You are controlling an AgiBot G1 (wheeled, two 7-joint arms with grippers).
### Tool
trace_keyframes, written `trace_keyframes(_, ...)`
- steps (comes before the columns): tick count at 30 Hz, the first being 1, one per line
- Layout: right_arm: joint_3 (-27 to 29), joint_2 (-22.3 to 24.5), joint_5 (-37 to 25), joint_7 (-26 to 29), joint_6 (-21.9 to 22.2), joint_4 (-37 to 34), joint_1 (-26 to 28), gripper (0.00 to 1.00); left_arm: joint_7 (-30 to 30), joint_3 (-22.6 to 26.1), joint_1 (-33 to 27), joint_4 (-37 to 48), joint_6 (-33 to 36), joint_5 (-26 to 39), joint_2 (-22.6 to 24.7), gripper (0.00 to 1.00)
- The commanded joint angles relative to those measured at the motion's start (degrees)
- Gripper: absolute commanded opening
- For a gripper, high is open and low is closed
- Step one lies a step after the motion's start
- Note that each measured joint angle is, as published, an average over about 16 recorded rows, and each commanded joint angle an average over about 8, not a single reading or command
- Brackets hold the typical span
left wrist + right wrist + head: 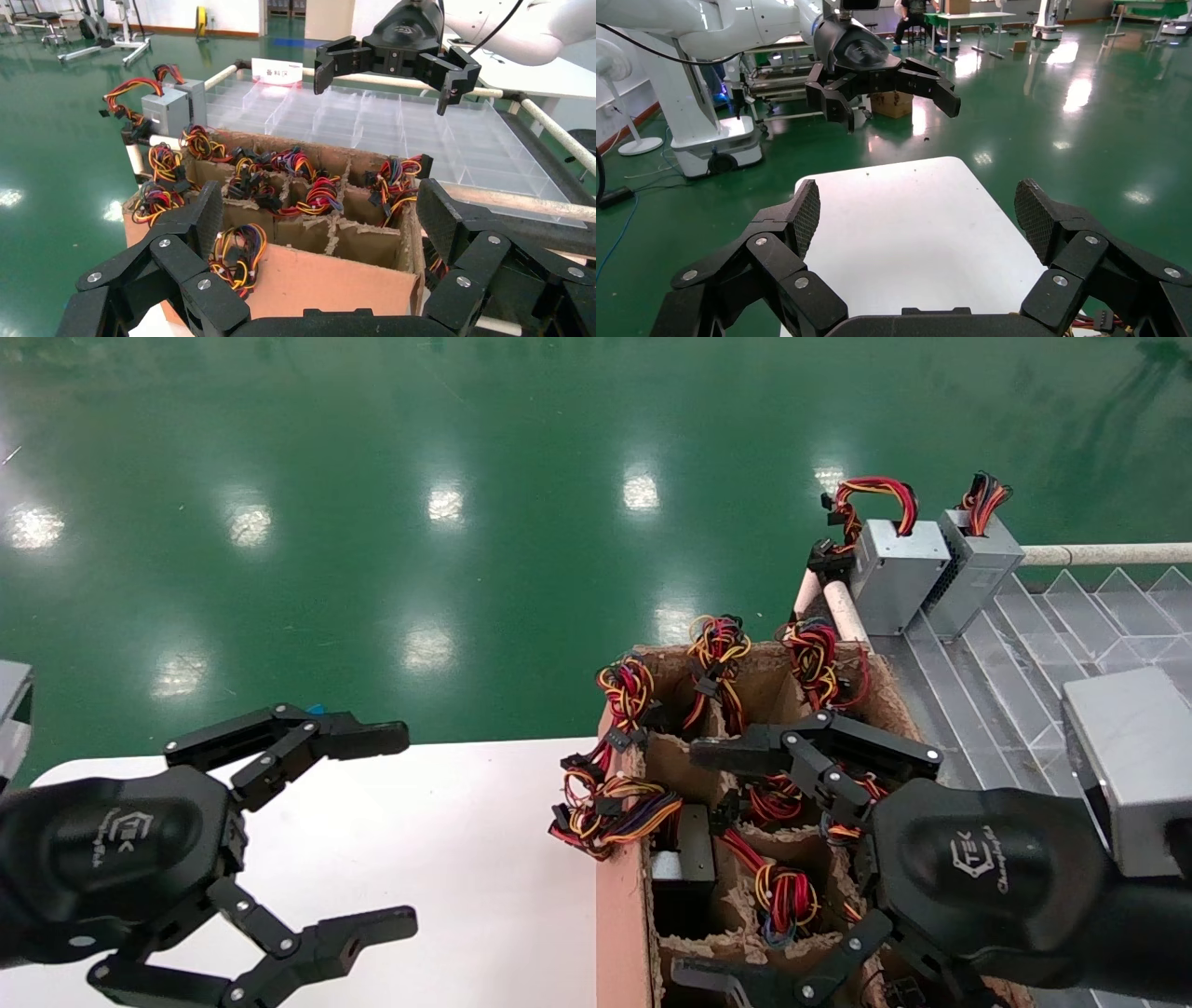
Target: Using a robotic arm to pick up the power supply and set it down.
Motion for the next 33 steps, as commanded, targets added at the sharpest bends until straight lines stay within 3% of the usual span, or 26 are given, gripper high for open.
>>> trace_keyframes(1, 0.0, 0.0, 0.0, 0.0, 0.0, 0.0, 0.0, 1.00, 0.0, 0.0, 0.0, 0.0, 0.0, 0.0, 0.0, 1.00)
trace_keyframes(31, 0.0, 0.0, 0.0, 0.0, 0.0, 0.0, 0.0, 1.00, 0.0, 0.0, 0.0, 0.0, 0.0, 0.0, 0.0, 1.00)
trace_keyframes(33, 0.0, 0.0, 0.0, 0.0, 0.0, 0.0, 0.0, 1.00, 0.0, 0.0, 0.0, 0.0, 0.0, 0.0, 0.0, 0.77)
